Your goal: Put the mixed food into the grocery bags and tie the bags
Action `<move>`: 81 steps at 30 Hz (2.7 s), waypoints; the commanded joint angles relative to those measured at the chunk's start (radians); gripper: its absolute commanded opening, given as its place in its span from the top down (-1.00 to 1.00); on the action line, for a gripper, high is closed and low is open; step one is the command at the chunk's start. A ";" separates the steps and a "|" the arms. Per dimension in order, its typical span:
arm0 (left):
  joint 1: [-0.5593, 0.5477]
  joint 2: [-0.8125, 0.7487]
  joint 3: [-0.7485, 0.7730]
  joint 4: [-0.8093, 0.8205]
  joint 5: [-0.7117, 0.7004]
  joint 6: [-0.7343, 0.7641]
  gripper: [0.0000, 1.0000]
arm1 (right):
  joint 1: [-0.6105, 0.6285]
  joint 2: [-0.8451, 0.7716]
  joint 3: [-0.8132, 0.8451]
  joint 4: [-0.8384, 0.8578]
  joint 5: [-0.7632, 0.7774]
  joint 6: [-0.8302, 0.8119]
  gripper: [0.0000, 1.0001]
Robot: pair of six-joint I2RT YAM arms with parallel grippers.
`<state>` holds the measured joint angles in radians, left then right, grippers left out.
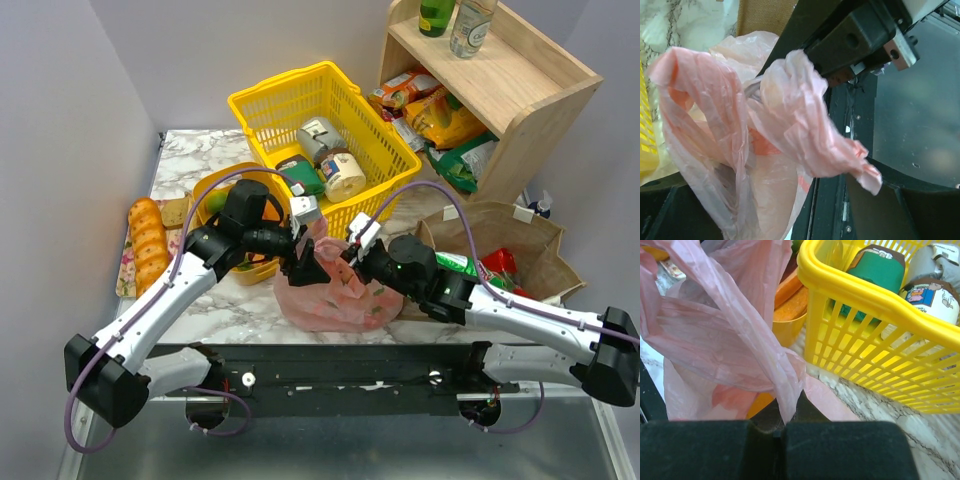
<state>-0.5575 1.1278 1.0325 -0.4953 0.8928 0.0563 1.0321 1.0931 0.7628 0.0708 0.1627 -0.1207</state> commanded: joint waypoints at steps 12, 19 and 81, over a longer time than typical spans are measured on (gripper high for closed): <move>0.002 0.047 0.020 0.063 0.017 -0.030 -0.03 | -0.004 0.010 0.029 -0.051 -0.037 -0.059 0.99; 0.002 0.070 0.018 0.095 0.031 -0.047 0.45 | -0.004 -0.018 0.003 -0.065 -0.042 -0.085 0.99; -0.032 -0.031 -0.091 0.196 -0.003 -0.041 1.00 | -0.337 0.048 0.119 0.208 -0.648 0.495 0.99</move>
<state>-0.5850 1.1267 0.9520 -0.3073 0.9081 0.0074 0.6991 1.1954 0.9115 0.3336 -0.5903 0.4217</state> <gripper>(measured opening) 0.014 0.015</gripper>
